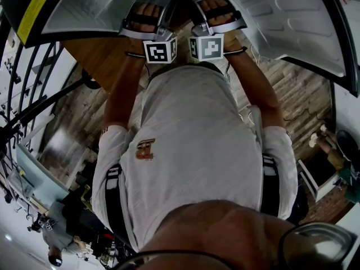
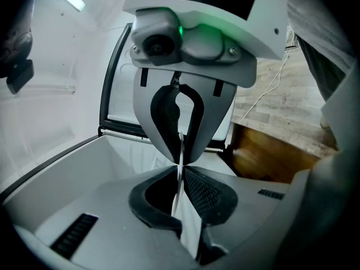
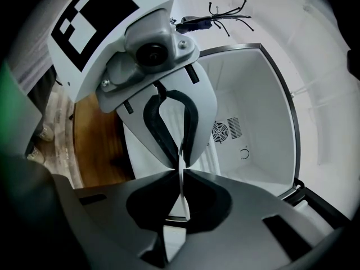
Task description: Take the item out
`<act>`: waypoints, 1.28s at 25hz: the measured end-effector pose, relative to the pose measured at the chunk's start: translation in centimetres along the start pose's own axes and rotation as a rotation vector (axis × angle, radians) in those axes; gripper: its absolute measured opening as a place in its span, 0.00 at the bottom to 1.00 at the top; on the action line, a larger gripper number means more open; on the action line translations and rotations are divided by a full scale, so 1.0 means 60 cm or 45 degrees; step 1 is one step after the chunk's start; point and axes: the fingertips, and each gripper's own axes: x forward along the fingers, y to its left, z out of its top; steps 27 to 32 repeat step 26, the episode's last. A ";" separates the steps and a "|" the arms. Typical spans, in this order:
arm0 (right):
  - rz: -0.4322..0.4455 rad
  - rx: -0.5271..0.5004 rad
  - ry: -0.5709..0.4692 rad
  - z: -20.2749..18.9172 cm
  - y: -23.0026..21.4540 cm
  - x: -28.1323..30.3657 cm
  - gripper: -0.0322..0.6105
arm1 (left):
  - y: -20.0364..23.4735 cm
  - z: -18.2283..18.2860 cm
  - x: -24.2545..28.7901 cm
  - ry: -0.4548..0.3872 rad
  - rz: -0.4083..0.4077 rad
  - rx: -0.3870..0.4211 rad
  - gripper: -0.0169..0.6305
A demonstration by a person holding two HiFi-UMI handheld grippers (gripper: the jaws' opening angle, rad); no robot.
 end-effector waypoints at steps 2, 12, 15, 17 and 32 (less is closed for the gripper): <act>-0.008 0.003 -0.001 -0.001 -0.002 -0.010 0.11 | 0.002 0.009 -0.005 -0.001 0.008 0.004 0.09; -0.017 -0.004 -0.008 0.002 -0.006 -0.022 0.11 | 0.008 0.016 -0.013 0.007 0.020 -0.003 0.09; -0.022 -0.007 -0.010 0.005 -0.009 -0.022 0.11 | 0.011 0.015 -0.015 0.007 0.022 -0.006 0.09; -0.023 -0.006 -0.011 0.006 -0.010 -0.023 0.11 | 0.012 0.014 -0.016 0.006 0.022 -0.007 0.09; -0.021 -0.002 -0.011 0.006 -0.013 -0.022 0.11 | 0.015 0.014 -0.016 0.005 0.018 -0.008 0.09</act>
